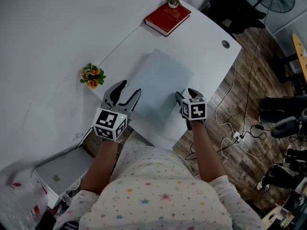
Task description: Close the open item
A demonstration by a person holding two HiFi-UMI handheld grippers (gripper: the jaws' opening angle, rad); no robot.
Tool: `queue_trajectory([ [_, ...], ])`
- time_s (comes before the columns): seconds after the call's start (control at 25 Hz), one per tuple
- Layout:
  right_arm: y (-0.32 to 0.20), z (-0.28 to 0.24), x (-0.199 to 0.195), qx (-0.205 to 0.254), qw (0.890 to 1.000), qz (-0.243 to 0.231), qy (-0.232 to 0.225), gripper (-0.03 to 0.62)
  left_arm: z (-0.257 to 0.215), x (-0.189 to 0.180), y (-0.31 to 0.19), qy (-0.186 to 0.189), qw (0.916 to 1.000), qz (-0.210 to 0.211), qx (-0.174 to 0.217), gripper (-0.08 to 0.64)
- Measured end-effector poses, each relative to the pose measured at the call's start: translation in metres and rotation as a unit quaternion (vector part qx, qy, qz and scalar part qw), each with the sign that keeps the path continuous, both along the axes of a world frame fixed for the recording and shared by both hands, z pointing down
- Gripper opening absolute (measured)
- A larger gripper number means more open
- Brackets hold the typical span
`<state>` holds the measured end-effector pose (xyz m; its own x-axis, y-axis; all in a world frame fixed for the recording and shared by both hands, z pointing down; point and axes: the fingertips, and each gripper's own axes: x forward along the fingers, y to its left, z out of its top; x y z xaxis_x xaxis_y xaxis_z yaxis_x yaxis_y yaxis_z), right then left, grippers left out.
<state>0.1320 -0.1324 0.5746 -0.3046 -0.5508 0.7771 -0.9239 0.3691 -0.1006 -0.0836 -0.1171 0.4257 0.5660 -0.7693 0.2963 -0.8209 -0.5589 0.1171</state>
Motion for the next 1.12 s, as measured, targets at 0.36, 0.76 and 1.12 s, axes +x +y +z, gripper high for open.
queue_trajectory([
  [0.36, 0.010, -0.020, 0.002, 0.027, 1.000, 0.001, -0.015, 0.238, -0.027, -0.001, 0.006, 0.015, 0.9996, -0.009, 0.022, 0.239],
  [0.76, 0.013, -0.071, 0.002, 0.090, 0.995, 0.006, -0.043, 0.146, -0.057, 0.010, 0.009, 0.034, 0.9977, 0.007, 0.058, 0.158],
  [1.12, 0.011, -0.125, -0.001, 0.161, 0.985, 0.006, -0.058, 0.091, -0.071, 0.014, 0.010, 0.040, 0.9965, 0.009, 0.073, 0.097],
])
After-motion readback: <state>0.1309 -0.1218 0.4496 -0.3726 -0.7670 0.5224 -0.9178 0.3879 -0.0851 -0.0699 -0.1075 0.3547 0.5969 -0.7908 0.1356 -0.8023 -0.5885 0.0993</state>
